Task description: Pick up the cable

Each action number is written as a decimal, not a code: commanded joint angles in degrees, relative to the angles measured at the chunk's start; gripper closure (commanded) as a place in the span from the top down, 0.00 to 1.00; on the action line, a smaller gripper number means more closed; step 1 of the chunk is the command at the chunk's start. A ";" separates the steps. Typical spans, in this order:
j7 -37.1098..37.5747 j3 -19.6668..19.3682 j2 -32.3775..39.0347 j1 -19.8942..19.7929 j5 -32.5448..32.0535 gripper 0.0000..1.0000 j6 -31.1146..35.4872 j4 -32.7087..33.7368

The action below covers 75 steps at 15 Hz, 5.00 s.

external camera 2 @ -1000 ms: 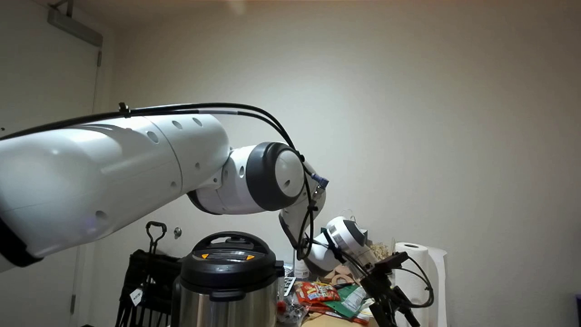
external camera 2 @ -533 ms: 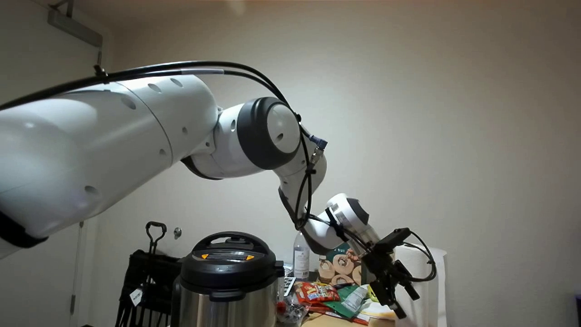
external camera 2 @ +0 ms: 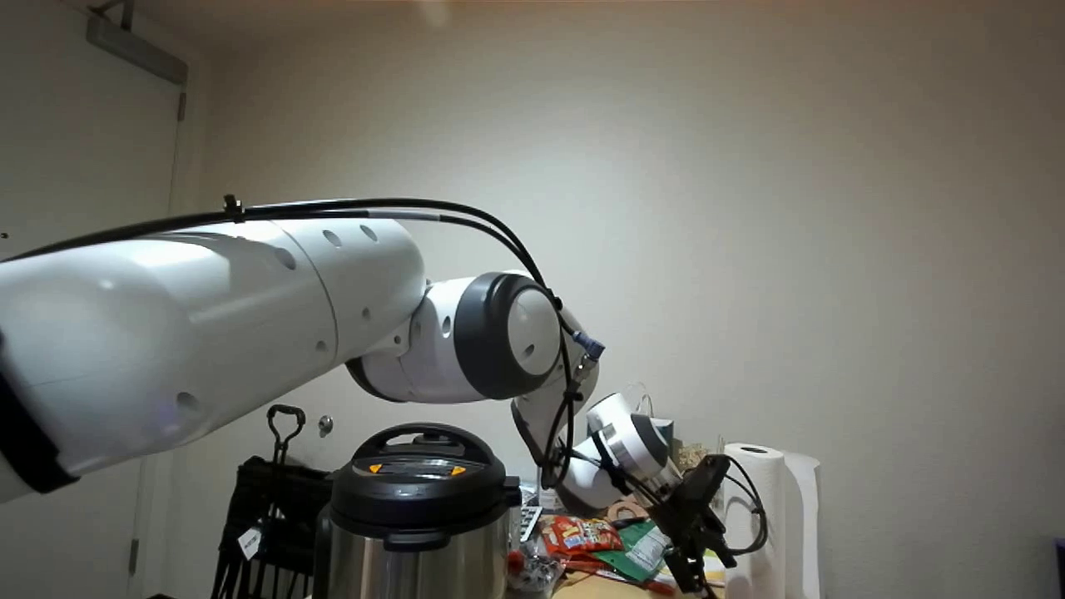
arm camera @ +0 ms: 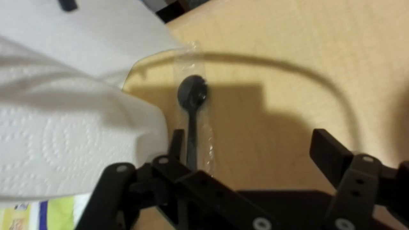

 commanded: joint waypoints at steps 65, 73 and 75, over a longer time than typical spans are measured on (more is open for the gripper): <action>42.26 -20.75 -52.10 23.70 -20.37 1.00 32.13 -60.65; 72.73 -27.77 -69.65 29.15 -39.63 1.00 18.31 -74.24; 81.56 -26.60 -74.26 28.58 -46.28 1.00 11.65 -77.99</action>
